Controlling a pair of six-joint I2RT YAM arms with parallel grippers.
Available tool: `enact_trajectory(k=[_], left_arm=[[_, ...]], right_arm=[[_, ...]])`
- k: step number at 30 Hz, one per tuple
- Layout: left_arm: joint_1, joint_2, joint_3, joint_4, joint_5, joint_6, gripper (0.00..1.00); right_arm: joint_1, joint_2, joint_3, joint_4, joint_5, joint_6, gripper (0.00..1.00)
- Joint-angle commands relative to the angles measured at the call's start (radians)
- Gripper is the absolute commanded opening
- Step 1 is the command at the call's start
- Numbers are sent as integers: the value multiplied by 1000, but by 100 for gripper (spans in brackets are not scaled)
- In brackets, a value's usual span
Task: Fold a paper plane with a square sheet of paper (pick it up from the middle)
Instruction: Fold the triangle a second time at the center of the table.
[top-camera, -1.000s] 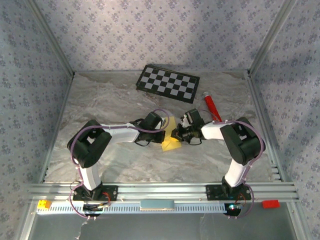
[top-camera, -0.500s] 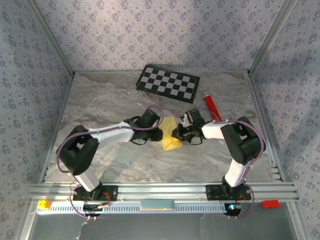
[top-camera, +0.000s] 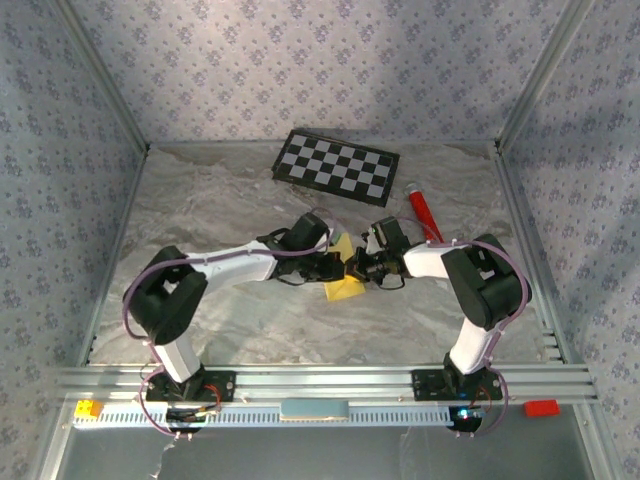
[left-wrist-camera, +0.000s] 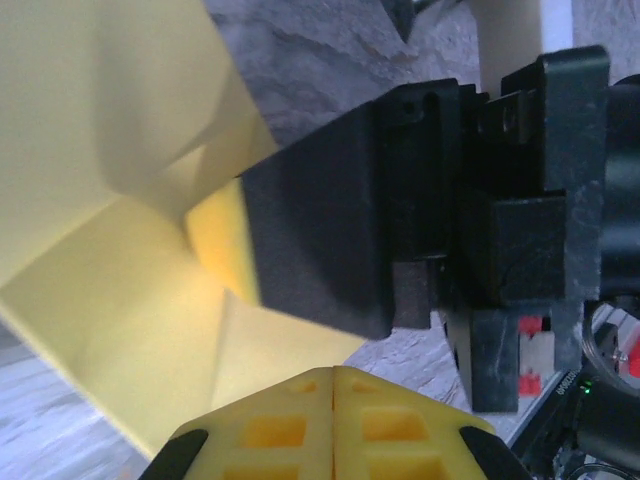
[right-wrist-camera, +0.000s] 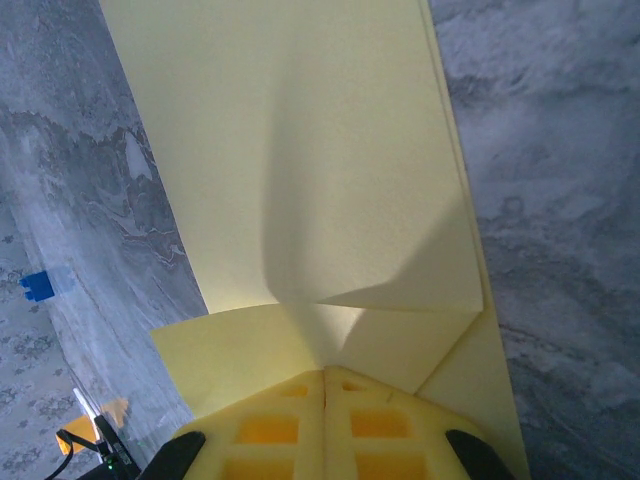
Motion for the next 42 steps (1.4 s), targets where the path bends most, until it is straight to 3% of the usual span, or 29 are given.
enact_trajectory(k=[1,23,42], left_arm=[[-11,34,35,20,56,-25,7],[-14,160,36,-40,58,7,3],[-13,103,-74,-48,5,14,3]], right_arm=[[-9,34,-11,-79,62,-8,0],[-11,35,-10,-86,60,-10,0],[-16,57,-16,-81,64,-17,0]])
